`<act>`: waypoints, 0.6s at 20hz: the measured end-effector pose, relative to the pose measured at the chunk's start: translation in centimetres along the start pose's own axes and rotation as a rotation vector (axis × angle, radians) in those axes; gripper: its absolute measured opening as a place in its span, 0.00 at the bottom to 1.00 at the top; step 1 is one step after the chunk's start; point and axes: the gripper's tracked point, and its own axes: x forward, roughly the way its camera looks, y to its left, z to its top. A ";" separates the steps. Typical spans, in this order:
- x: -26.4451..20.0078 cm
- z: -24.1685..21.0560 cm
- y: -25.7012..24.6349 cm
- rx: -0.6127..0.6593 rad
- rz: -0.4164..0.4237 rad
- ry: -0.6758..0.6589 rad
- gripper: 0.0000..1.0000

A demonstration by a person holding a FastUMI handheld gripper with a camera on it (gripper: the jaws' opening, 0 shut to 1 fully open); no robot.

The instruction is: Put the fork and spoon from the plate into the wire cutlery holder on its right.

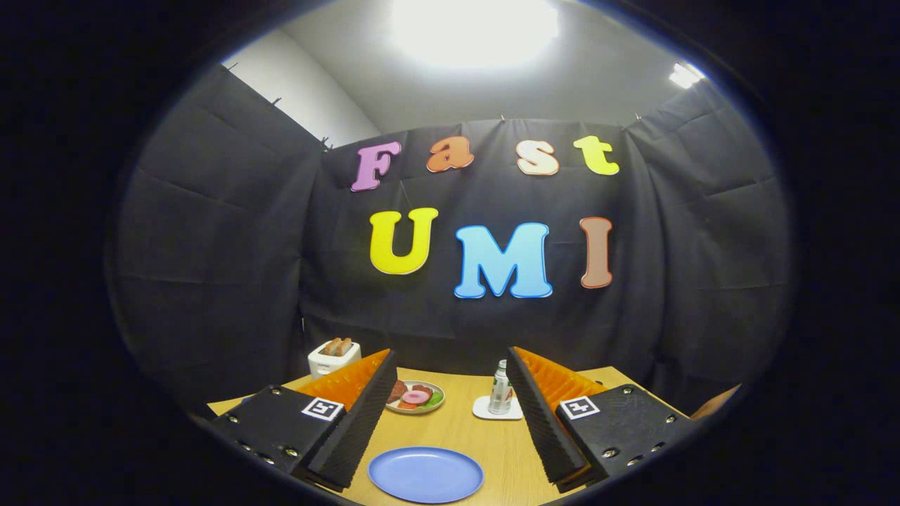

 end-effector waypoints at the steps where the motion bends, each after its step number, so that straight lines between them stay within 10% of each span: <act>1: 0.1 -0.5 0.6 0.003 0.014 0.006 0.96; 12: -2.0 -0.5 9.4 0.045 0.208 0.026 0.96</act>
